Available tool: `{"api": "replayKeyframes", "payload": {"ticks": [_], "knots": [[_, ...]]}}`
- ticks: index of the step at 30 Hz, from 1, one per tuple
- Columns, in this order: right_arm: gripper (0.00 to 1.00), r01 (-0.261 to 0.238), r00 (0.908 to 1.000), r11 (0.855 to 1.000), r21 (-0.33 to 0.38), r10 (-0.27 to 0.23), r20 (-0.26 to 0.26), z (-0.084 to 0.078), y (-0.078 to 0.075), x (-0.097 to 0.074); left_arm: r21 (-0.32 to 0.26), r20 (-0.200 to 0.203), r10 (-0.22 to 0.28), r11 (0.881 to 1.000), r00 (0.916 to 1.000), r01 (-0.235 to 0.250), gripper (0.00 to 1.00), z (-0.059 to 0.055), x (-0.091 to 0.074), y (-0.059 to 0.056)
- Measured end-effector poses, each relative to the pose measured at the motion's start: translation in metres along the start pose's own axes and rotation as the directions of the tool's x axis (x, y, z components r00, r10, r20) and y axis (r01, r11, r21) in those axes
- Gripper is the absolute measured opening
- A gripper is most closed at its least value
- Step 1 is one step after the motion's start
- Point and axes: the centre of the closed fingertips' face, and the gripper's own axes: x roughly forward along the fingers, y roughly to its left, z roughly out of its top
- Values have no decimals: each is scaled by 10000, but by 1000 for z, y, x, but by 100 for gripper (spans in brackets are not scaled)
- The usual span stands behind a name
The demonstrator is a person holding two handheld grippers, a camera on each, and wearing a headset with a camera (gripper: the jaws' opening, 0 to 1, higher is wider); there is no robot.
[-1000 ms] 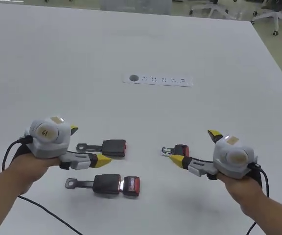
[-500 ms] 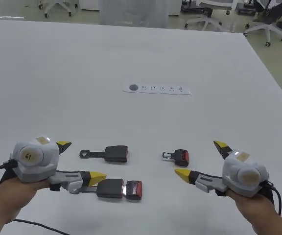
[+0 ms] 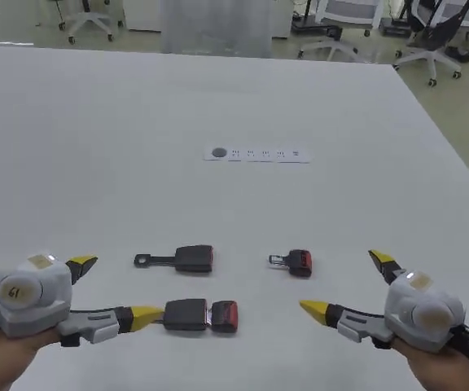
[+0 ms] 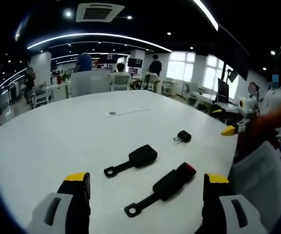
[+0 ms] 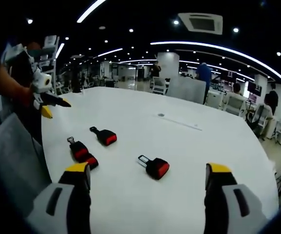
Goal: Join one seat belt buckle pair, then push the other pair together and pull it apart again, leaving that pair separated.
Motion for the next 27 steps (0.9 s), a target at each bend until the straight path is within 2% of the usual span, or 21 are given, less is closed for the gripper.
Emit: {"api": "replayKeyframes", "payload": {"ticks": [6,9,10,14,27], "knots": [[99,70,10000,10000,59,-70,-32,-6,9,-8,51,246,74,10000,9997,-76,99,2,-9,-4],[100,167,9999,9993,343,-168,19,-6,11,-11,19,352,101,9999,9993,-101,99,4,-12,-4],[100,202,9998,9976,668,-206,60,-7,12,-11,27,376,108,9999,9992,-109,99,4,-12,-5],[100,246,9997,9957,897,-254,72,-7,15,-12,32,402,102,9999,9991,-104,99,3,-13,-6],[100,208,9997,9963,831,-220,139,-4,14,-6,-27,536,226,9997,9983,-225,99,10,-15,-6]]}}
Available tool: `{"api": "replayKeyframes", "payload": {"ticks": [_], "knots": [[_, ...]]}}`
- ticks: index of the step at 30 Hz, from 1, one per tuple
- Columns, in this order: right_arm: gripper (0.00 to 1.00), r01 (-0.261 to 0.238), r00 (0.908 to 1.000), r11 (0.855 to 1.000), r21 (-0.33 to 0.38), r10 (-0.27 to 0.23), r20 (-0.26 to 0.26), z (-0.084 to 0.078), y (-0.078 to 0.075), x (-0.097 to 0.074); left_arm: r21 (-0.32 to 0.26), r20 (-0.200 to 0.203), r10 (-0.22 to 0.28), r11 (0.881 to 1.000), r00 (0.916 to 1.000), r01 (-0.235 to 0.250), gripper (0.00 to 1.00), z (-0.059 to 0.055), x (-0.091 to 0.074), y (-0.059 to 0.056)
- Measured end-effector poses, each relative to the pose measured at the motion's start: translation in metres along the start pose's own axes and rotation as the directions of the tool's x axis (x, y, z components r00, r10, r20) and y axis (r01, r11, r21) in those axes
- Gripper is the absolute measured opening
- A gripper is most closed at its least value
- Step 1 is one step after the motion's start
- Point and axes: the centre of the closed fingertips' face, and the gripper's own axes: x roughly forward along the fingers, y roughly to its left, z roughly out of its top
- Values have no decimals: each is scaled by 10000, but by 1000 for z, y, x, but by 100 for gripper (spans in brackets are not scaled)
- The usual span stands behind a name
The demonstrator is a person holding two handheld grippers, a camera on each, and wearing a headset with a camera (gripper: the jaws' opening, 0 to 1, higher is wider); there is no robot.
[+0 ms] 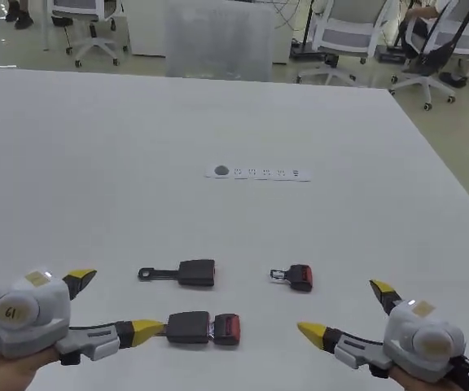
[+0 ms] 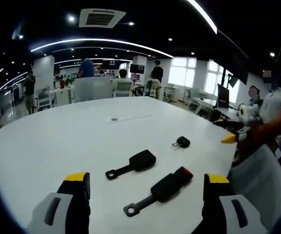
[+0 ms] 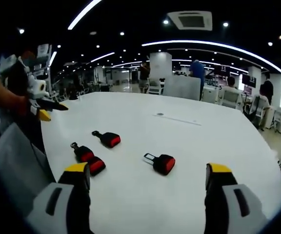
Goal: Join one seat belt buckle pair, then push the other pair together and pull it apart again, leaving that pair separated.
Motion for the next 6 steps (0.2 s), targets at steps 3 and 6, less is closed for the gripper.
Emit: {"api": "replayKeyframes", "payload": {"ticks": [3,6], "knots": [[100,-421,9991,9971,-634,414,-112,0,6,3,14,-10,-25,10000,10000,25,99,0,0,0],[100,-782,9969,9910,-1089,763,-210,0,10,4,30,-40,-19,10000,10000,19,99,0,0,0]]}}
